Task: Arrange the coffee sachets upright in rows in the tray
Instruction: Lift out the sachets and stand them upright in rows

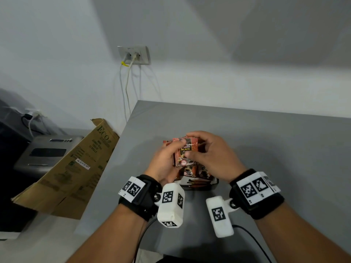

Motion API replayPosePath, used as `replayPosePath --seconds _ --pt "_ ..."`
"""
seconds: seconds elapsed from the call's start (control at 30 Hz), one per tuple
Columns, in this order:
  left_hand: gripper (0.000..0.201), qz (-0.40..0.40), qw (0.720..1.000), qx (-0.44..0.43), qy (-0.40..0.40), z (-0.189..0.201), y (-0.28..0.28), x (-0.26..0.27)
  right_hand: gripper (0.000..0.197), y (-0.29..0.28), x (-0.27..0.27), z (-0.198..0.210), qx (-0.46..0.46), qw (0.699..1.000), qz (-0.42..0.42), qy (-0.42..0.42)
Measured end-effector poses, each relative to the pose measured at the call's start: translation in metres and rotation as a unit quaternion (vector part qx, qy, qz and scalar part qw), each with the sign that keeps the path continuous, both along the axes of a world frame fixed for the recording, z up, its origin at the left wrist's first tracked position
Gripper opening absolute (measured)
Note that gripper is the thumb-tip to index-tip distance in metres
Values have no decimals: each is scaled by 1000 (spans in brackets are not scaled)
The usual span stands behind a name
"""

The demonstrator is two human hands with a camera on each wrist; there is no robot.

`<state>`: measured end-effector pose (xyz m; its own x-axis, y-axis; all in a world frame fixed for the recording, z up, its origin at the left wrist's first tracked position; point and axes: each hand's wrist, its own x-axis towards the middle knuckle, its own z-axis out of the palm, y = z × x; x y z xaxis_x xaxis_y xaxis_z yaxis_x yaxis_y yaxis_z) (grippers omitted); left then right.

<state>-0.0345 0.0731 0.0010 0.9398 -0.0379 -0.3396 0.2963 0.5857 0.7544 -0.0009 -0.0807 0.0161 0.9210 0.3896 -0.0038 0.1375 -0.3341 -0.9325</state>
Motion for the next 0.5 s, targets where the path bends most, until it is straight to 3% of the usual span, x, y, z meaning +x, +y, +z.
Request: replayPosePath --seconds 0.07,0.17,0.27,0.37,0.4,0.5 --pt "42 15 1000 -6 14 4 0 3 56 3 1 1 -58 997 16 -44" --pt "43 30 999 -27 30 5 0 3 65 6 3 0 -195 970 41 -143" --pt "43 15 999 -22 42 2 4 0 77 3 4 4 -192 964 81 -165" --pt "43 -24 998 -41 50 6 4 -4 103 2 1 13 -202 950 185 -147" --pt "45 -42 996 -65 42 7 4 -5 105 4 0 15 -215 943 202 -157" --pt "44 -66 993 -91 27 10 3 -7 86 9 2 15 -205 940 194 -191"
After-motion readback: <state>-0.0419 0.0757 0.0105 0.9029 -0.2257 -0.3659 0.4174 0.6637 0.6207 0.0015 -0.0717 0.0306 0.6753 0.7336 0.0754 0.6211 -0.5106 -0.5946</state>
